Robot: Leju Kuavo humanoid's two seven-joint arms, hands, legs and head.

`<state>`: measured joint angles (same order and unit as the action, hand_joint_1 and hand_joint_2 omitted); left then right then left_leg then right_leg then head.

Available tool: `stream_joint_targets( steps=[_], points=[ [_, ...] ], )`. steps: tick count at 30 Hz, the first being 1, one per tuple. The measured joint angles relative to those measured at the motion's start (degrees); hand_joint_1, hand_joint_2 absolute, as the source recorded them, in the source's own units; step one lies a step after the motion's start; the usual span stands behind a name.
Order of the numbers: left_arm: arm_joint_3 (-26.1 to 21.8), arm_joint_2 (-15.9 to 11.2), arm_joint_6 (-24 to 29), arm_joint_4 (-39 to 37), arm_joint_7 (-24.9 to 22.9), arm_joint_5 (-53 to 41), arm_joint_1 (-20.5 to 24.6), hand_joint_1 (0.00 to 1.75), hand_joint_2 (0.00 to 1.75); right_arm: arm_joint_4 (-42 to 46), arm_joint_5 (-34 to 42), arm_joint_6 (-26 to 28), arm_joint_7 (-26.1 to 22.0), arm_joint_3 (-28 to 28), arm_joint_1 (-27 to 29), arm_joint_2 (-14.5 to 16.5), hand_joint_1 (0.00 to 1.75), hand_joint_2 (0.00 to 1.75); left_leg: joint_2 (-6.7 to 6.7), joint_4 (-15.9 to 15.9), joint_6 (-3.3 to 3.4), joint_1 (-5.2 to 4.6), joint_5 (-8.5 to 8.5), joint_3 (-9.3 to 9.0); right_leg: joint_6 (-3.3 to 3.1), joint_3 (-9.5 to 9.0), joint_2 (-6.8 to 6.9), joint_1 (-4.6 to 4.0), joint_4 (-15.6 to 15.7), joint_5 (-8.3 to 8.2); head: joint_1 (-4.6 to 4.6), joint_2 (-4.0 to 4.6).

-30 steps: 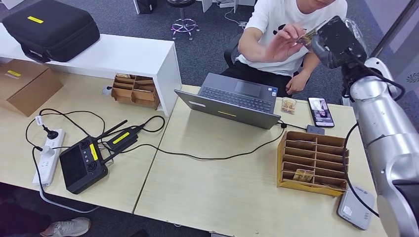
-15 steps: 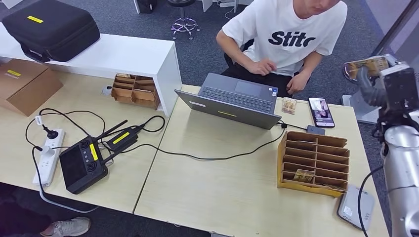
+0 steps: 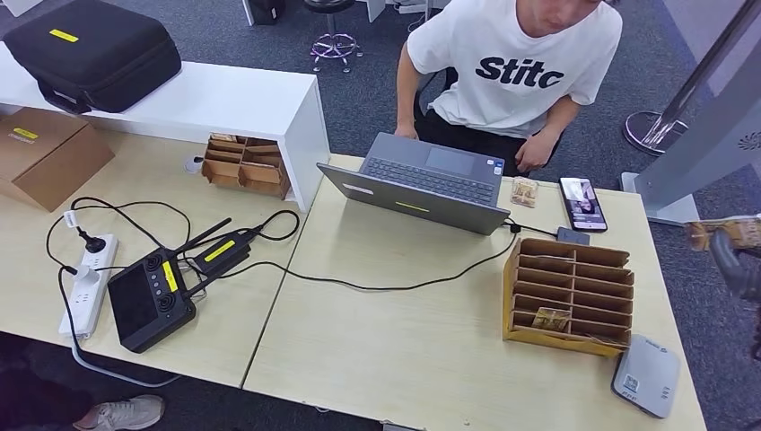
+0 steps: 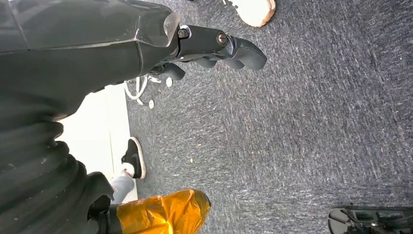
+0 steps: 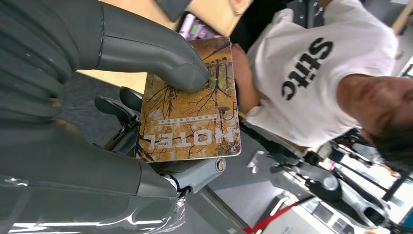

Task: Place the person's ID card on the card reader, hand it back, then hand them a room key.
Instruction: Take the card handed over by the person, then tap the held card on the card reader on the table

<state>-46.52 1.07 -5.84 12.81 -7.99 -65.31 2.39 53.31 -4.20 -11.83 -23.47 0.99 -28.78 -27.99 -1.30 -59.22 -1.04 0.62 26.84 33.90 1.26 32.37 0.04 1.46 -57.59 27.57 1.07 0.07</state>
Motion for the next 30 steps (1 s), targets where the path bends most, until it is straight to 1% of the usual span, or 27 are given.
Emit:
stream_joint_targets(
  steps=[5,9,15,23,30],
  points=[
    [-0.5,-0.1,0.0,0.0,0.0,0.0,-0.1,0.0,1.75,-3.6,0.1,-5.2,-0.6,-0.8,1.2,-3.8,1.75,1.75,0.01,0.0,0.0,-0.01,0.0,0.0,0.0,0.0,-0.01,0.01,0.0,0.0,0.01,0.0],
    [-0.8,-0.2,0.0,0.0,0.0,0.0,-0.1,0.0,1.75,-6.0,-1.1,-7.1,-0.3,-0.7,2.0,-6.4,1.75,1.75,0.01,0.0,0.0,-0.01,0.0,0.02,0.0,0.01,-0.01,0.01,0.0,0.0,0.01,0.0],
    [-1.4,-0.3,0.0,0.0,0.1,-0.1,-0.1,0.0,1.75,-9.6,-4.6,-8.5,1.9,-0.1,2.1,-9.9,1.75,1.75,0.01,0.0,0.0,-0.01,0.0,0.04,0.0,0.01,-0.01,0.01,0.0,0.0,-0.01,0.0],
    [-1.8,-0.5,0.0,0.0,0.1,-0.5,-0.1,0.0,1.75,-12.9,-9.7,-7.8,7.3,4.0,1.3,-14.2,1.75,1.75,0.02,0.0,0.01,-0.02,0.0,0.04,0.0,0.01,0.0,0.01,0.0,0.0,0.01,0.0],
    [-1.9,-0.5,0.0,0.0,0.1,-0.6,-0.1,0.0,1.75,-13.7,-9.7,-9.4,7.6,6.2,1.1,-16.4,1.75,1.75,0.02,0.0,0.01,-0.01,0.0,0.04,0.0,0.01,0.0,0.01,0.0,0.0,0.01,0.0]
  ],
)
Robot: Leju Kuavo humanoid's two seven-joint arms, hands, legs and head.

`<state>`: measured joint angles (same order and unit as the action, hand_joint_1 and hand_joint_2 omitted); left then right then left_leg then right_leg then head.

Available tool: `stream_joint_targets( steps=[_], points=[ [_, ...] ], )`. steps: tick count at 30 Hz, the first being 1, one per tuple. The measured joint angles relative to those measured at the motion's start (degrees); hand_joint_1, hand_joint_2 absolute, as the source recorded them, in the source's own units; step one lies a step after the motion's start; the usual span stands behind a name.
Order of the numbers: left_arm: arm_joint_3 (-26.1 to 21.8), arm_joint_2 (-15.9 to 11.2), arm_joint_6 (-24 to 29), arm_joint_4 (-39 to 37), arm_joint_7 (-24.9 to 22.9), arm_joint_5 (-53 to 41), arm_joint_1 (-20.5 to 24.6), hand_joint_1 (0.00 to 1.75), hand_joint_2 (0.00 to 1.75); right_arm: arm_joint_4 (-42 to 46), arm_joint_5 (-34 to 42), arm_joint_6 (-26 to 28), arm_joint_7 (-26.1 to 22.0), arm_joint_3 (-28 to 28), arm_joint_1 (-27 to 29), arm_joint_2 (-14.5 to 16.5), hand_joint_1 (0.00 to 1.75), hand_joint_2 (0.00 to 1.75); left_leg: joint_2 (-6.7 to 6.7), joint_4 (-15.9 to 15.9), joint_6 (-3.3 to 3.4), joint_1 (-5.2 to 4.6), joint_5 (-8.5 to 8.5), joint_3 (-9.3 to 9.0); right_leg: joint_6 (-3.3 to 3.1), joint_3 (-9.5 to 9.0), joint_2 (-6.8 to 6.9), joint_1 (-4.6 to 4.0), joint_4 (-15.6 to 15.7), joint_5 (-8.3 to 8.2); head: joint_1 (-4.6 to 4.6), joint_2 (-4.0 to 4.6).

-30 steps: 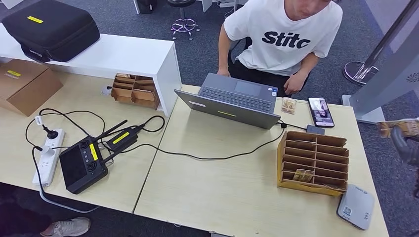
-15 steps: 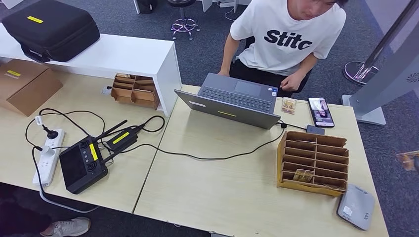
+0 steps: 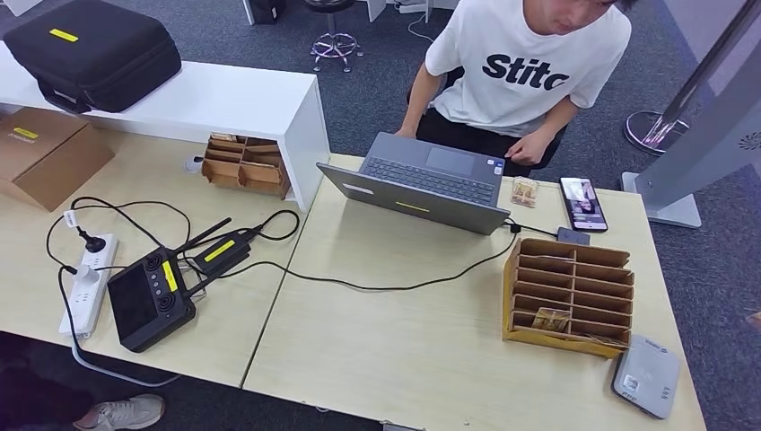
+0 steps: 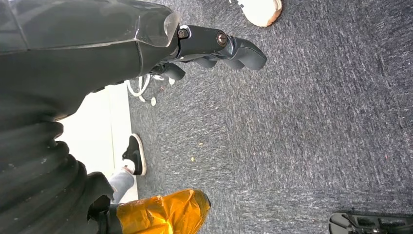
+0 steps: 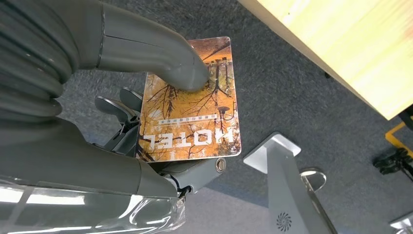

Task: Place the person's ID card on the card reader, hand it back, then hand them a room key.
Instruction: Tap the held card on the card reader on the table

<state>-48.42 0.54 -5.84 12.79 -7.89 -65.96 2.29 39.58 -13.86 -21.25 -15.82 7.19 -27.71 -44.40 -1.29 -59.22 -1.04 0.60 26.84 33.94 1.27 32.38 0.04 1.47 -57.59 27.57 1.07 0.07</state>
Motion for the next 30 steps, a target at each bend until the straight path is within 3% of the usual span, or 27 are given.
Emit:
stream_joint_targets(
  steps=[13,23,27,30],
  points=[
    [0.0,-0.1,-0.1,0.0,0.1,-1.1,0.0,0.0,1.75,5.3,5.5,-8.6,-2.4,4.2,2.3,-4.5,1.75,1.75,0.03,0.0,0.0,0.0,0.0,0.0,0.0,0.0,-0.02,0.0,0.0,0.0,0.01,0.0],
    [0.0,-0.1,-0.3,0.0,0.1,-2.1,0.1,0.0,1.75,6.0,4.3,-10.5,-1.8,8.0,1.6,-5.1,1.75,1.75,0.03,0.0,0.01,0.0,0.0,0.0,0.0,0.0,-0.02,0.0,0.0,0.0,0.0,0.0],
    [0.0,-0.2,-0.7,0.0,0.1,-3.5,0.2,0.0,1.75,8.3,6.1,-15.6,-2.2,15.0,0.1,-8.2,1.75,1.75,0.01,0.0,0.01,0.0,0.0,0.0,0.0,0.0,0.0,0.0,0.0,0.0,0.01,0.0],
    [0.0,-0.2,-0.9,0.0,0.1,-4.1,0.2,0.0,1.75,10.4,8.5,-16.1,-1.9,18.7,0.5,-9.9,1.75,1.75,0.02,0.0,0.02,0.0,0.01,0.0,0.01,0.0,-0.01,0.0,0.0,0.0,0.01,0.0]
  ],
)
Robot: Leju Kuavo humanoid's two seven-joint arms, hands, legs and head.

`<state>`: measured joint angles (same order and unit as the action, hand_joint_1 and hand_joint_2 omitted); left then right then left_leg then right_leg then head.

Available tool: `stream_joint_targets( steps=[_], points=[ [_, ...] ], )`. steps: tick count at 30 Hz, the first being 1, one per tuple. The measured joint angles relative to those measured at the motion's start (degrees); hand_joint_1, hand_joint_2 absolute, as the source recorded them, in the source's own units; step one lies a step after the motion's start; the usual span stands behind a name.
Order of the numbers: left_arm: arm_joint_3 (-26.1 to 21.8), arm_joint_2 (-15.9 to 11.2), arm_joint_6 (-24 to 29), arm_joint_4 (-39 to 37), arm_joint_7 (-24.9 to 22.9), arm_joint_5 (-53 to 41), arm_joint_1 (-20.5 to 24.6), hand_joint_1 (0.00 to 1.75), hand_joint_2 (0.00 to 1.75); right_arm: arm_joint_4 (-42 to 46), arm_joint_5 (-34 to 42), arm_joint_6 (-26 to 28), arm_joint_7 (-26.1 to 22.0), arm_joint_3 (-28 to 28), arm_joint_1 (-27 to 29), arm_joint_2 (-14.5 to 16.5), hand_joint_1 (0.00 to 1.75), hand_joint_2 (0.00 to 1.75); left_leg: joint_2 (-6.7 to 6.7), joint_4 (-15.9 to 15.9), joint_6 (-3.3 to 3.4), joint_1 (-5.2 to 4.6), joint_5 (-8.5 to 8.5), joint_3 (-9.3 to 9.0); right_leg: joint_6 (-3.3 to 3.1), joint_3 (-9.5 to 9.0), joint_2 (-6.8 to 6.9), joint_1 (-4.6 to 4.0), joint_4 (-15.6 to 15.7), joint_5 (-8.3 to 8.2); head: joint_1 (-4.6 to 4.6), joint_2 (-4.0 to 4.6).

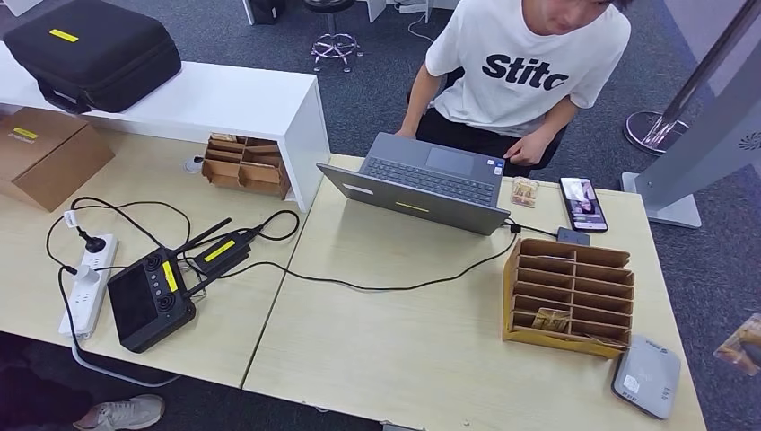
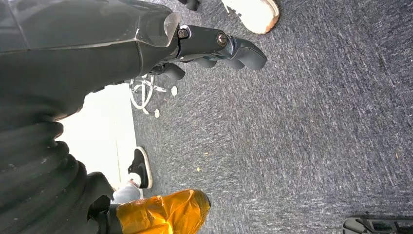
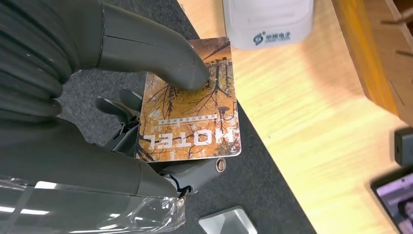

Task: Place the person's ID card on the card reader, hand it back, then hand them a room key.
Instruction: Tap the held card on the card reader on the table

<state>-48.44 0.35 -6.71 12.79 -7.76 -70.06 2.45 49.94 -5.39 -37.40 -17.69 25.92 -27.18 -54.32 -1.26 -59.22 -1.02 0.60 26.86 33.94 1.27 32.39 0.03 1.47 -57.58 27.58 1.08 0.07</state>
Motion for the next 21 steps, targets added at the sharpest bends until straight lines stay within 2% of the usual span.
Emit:
stream_joint_targets(
  steps=[13,21],
  points=[
    [0.1,0.0,0.0,0.0,0.2,-1.4,0.2,0.0,1.75,0.4,1.2,1.0,-0.9,9.3,-0.1,0.0,1.75,1.75,0.01,0.0,0.0,0.0,0.0,0.01,0.0,-0.02,0.0,0.0,0.0,0.0,0.0,0.0],
    [0.4,0.1,0.0,0.0,0.2,-2.1,0.8,0.0,1.75,-1.4,-1.0,3.1,-1.6,14.3,-1.6,3.1,1.75,1.75,0.01,0.0,0.0,0.01,0.0,0.01,0.0,-0.02,0.0,-0.01,0.0,0.0,-0.01,0.0]
  ],
)
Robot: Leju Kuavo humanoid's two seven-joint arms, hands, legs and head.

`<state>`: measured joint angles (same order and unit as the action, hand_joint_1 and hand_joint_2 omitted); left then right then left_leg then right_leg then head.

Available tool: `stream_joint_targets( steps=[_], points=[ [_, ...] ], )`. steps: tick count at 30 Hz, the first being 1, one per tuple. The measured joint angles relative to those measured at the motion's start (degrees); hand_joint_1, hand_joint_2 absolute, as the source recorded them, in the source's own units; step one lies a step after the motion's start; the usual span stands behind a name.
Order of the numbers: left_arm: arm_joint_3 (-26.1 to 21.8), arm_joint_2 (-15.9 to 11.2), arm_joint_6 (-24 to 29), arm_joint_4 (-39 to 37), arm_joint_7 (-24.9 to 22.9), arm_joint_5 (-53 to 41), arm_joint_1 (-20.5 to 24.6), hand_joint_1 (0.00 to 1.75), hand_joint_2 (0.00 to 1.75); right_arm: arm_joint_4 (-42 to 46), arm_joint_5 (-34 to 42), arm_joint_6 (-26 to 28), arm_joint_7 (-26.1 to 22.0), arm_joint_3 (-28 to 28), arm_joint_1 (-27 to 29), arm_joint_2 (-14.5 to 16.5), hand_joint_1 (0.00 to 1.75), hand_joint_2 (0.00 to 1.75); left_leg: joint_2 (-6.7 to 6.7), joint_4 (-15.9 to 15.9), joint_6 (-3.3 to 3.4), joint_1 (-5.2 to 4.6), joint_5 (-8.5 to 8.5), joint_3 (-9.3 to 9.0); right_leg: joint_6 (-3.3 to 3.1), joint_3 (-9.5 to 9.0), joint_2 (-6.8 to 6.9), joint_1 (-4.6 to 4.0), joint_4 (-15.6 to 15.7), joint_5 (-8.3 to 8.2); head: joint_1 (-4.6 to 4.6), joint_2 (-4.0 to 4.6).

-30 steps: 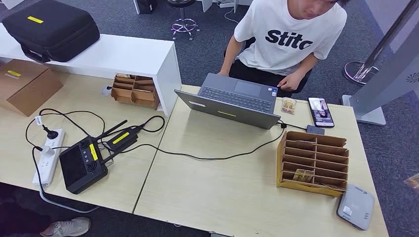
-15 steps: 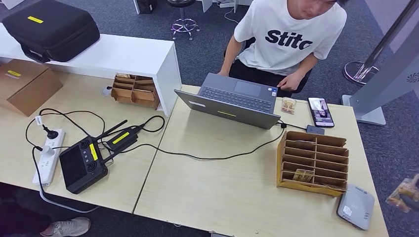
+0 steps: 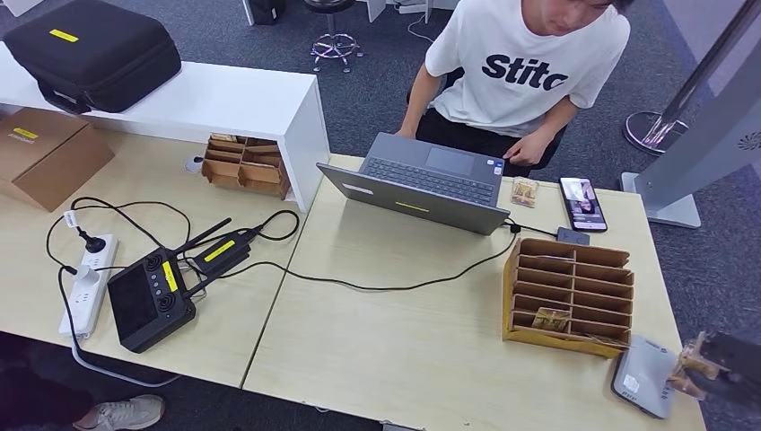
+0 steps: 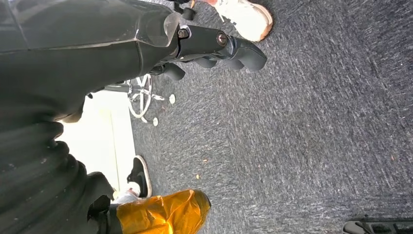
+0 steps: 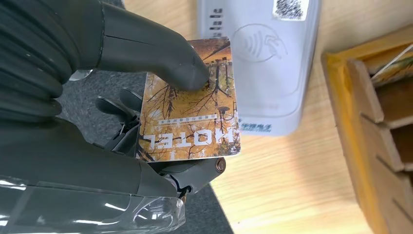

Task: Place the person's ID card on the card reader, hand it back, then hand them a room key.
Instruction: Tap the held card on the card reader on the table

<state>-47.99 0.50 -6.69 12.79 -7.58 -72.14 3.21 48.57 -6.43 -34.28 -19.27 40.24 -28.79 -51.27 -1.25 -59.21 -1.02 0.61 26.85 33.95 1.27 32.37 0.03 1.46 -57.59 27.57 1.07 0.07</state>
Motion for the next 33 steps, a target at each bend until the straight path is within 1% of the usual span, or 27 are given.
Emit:
stream_joint_targets(
  steps=[10,13,16,20,23,26,29,33],
  points=[
    [0.1,0.1,0.0,0.0,0.0,-0.6,0.2,0.0,1.75,-5.4,-2.8,3.7,-0.7,3.6,-3.0,6.3,1.75,1.75,0.04,0.0,0.0,0.01,0.0,-0.06,0.0,-0.03,-0.04,-0.01,0.0,0.0,0.01,0.0],
    [0.1,0.2,0.0,0.0,0.0,-0.6,0.2,0.0,1.75,-6.5,-2.9,3.8,-1.1,4.1,-3.7,7.1,1.75,1.75,0.02,0.0,0.0,0.01,0.0,-0.06,0.0,-0.06,-0.02,-0.01,0.0,0.0,0.0,0.0],
    [0.1,0.2,0.0,-0.1,0.0,-0.5,0.2,0.0,1.75,-6.9,-2.2,3.5,-1.9,4.4,-4.1,7.3,1.75,1.75,0.04,0.0,0.0,0.01,0.0,-0.07,0.02,-0.06,-0.03,0.0,0.0,-0.02,0.0,0.0],
    [0.1,0.1,0.0,-0.2,0.0,-0.4,0.1,0.0,1.75,-6.8,-1.1,2.9,-2.3,4.4,-4.3,6.9,1.75,1.75,0.02,0.0,0.0,0.0,-0.01,-0.06,0.04,-0.06,-0.01,0.0,0.0,-0.03,0.0,0.0],
    [0.1,0.1,0.0,-0.2,0.0,0.1,0.1,0.0,1.75,-6.0,0.1,3.8,-1.9,4.3,-4.3,5.9,1.75,1.75,0.01,0.0,0.01,-0.01,-0.01,-0.06,0.04,-0.06,0.0,0.02,0.0,-0.03,0.0,0.0],
    [0.1,-0.1,0.0,-0.2,0.0,0.8,0.0,0.0,1.75,-3.4,1.8,5.2,-0.1,3.2,-4.4,3.4,1.75,1.75,-0.02,0.0,0.02,-0.05,-0.01,-0.02,0.04,-0.05,0.03,0.04,0.0,-0.03,-0.01,0.0],
    [0.0,-0.3,0.0,-0.2,0.0,1.4,-0.2,0.0,1.75,0.1,2.2,7.2,2.8,0.9,-5.7,0.5,1.75,1.75,-0.01,0.0,0.02,-0.06,-0.02,0.0,0.05,-0.03,0.01,0.05,0.0,-0.03,0.0,0.0],
    [-0.1,-0.3,0.0,-0.2,0.0,1.8,-0.2,0.0,1.75,3.6,1.3,9.2,5.6,-2.2,-8.1,-1.5,1.75,1.75,0.02,0.0,0.02,-0.04,-0.02,-0.02,0.04,-0.02,-0.02,0.03,0.0,-0.03,0.0,0.0]
  ],
)
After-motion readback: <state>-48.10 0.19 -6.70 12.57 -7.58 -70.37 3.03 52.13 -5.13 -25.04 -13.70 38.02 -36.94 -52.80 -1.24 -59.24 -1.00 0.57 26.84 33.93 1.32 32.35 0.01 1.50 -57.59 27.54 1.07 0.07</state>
